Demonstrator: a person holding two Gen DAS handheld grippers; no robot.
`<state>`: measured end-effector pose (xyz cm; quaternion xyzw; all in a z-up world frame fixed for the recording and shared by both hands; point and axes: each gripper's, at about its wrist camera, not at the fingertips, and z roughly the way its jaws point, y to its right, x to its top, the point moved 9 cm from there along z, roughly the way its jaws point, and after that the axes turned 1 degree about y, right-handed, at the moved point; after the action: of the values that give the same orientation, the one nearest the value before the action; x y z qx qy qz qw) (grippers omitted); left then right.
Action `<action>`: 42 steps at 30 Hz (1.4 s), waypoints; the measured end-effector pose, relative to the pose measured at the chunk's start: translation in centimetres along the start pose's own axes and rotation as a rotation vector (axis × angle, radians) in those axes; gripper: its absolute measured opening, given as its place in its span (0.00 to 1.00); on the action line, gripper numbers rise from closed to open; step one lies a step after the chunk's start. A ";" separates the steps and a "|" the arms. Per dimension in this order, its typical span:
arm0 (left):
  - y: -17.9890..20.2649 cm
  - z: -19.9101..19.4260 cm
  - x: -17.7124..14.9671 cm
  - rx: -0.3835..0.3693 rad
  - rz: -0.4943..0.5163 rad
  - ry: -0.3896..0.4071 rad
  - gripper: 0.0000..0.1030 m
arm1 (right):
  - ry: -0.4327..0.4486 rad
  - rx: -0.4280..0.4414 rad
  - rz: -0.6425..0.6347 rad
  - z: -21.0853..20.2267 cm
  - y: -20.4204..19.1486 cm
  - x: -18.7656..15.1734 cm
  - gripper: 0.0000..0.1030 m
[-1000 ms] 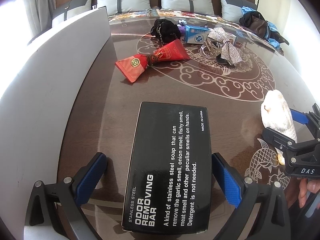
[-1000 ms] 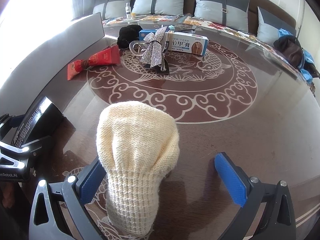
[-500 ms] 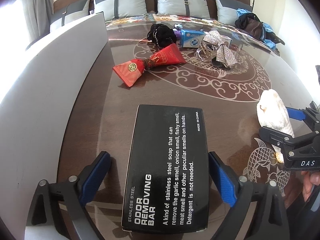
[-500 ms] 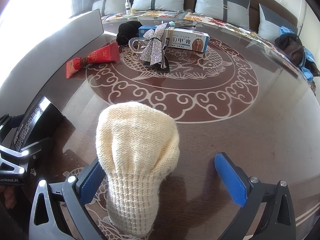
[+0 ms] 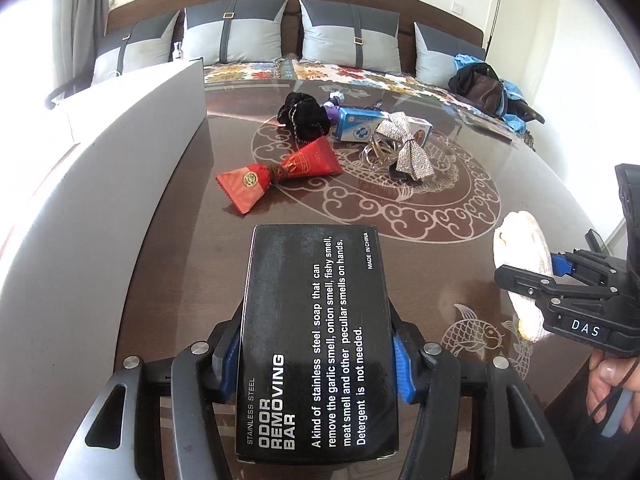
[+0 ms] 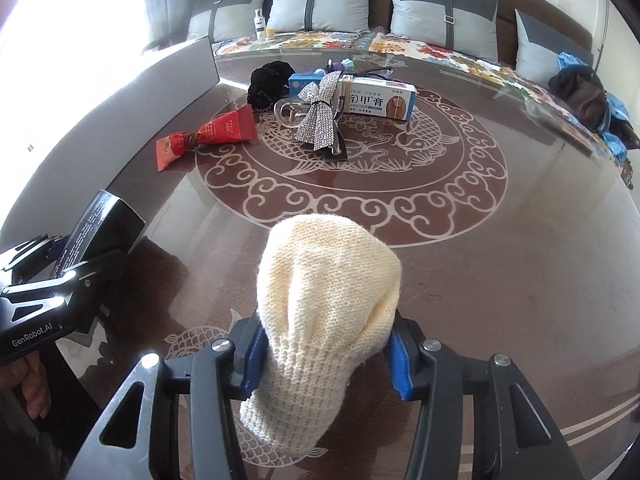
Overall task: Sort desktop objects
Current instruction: 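Lift the black box with the left gripper while the right gripper lifts the cream mitt, then carry the black box and cream mitt into the white bin with both grippers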
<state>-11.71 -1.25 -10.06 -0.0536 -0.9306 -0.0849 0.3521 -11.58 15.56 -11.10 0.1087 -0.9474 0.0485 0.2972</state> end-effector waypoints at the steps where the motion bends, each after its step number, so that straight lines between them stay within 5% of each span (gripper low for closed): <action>1: 0.1 -0.5 0.3 -0.011 -0.004 0.015 0.56 | 0.013 -0.001 0.009 -0.5 0.2 0.1 0.49; 17: -1.6 -8.7 2.5 -0.140 -0.160 0.159 0.56 | 0.081 0.041 0.064 -4.2 -0.5 0.6 0.49; 21: -4.5 -13.2 4.6 -0.123 -0.195 0.242 0.56 | 0.125 0.096 0.043 -5.7 -3.8 3.1 0.49; 26: -11.9 -17.6 6.4 -0.015 -0.230 0.289 0.56 | 0.202 0.225 -0.050 -8.3 -12.2 8.0 0.49; 35: -27.3 -14.5 3.7 0.234 -0.365 0.114 0.55 | 0.206 0.435 -0.263 -8.5 -31.4 13.6 0.49; 40: -29.6 -11.2 0.8 0.262 -0.406 -0.037 0.57 | 0.085 0.447 -0.322 -3.4 -37.1 13.4 0.51; 42: -30.0 -11.3 0.0 0.292 -0.392 -0.065 0.58 | 0.027 0.449 -0.330 -1.5 -38.2 13.0 0.63</action>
<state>-9.18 -32.86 -5.35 0.1767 -0.9363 -0.0146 0.3030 -12.16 -23.67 -1.35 0.3239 -0.8783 0.2099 0.2821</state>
